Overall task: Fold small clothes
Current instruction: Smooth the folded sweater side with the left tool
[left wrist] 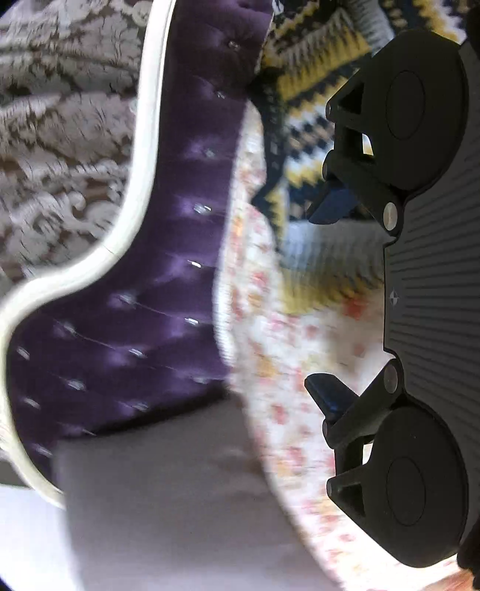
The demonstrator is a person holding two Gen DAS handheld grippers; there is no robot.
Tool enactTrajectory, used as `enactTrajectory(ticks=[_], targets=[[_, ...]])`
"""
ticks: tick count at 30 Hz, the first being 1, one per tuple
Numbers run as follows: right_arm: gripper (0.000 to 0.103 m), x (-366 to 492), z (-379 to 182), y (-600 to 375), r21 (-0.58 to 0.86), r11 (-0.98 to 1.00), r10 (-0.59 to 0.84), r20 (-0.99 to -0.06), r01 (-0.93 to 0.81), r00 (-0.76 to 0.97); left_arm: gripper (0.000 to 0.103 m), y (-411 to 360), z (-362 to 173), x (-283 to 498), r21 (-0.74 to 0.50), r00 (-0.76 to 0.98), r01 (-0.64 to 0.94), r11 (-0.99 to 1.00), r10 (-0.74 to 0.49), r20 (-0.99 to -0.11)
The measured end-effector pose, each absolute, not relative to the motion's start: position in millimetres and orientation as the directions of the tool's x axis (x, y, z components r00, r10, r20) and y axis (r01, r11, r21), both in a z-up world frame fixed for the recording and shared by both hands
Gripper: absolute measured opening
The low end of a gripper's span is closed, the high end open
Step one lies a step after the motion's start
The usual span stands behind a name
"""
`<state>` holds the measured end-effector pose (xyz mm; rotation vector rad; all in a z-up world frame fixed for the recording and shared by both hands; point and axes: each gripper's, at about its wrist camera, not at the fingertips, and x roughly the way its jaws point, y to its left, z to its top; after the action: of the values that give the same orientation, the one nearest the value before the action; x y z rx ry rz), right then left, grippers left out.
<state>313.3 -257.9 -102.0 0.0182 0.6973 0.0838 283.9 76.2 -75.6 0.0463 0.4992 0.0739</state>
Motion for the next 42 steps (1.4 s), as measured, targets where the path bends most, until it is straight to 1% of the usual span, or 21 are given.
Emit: enactTrajectory(ticks=[3,5,9,12,13,16,19,23,33,42], targets=[[0.102,313,-102,-258,0.044,0.997,0.082,-0.641,-0.070,0.763,0.088,58,-63,303,0.057,0.869,-0.008,0.998,0.035,-0.494],[0.102,313,-102,-258,0.047,0.997,0.083,-0.640,-0.069,0.764,0.088,49,-65,319,0.053,0.858,0.005,0.999,0.023,-0.514],[0.102,313,-102,-259,0.047,0.997,0.083,-0.640,-0.069,0.764,0.088,39,-86,345,0.101,0.810,-0.002,0.995,0.061,-0.584],[0.102,313,-102,-259,0.046,0.997,0.082,-0.640,-0.069,0.764,0.088,46,-110,358,0.107,0.756,-0.057,0.993,0.113,-0.645],[0.102,313,-102,-259,0.047,0.997,0.083,-0.640,-0.068,0.764,0.090,50,-117,359,0.099,0.746,-0.076,0.992,0.122,-0.655],[0.102,313,-102,-259,0.047,0.997,0.082,-0.640,-0.067,0.764,0.091,63,-125,356,0.002,0.759,-0.112,0.994,0.087,-0.646],[0.102,313,-102,-259,0.048,0.997,0.082,-0.640,-0.067,0.764,0.097,65,-130,352,-0.029,0.769,-0.139,0.990,0.089,-0.633],[0.102,313,-102,-259,0.048,0.997,0.082,-0.640,-0.067,0.764,0.100,59,-130,352,0.014,0.767,-0.151,0.988,0.126,-0.629],[0.102,312,-101,-259,0.051,0.997,0.081,-0.639,-0.062,0.765,0.100,60,-131,350,0.008,0.774,-0.159,0.987,0.130,-0.620],[0.102,312,-101,-259,0.053,0.997,0.081,-0.638,-0.062,0.766,0.103,62,-134,352,-0.010,0.772,-0.168,0.986,0.125,-0.624]])
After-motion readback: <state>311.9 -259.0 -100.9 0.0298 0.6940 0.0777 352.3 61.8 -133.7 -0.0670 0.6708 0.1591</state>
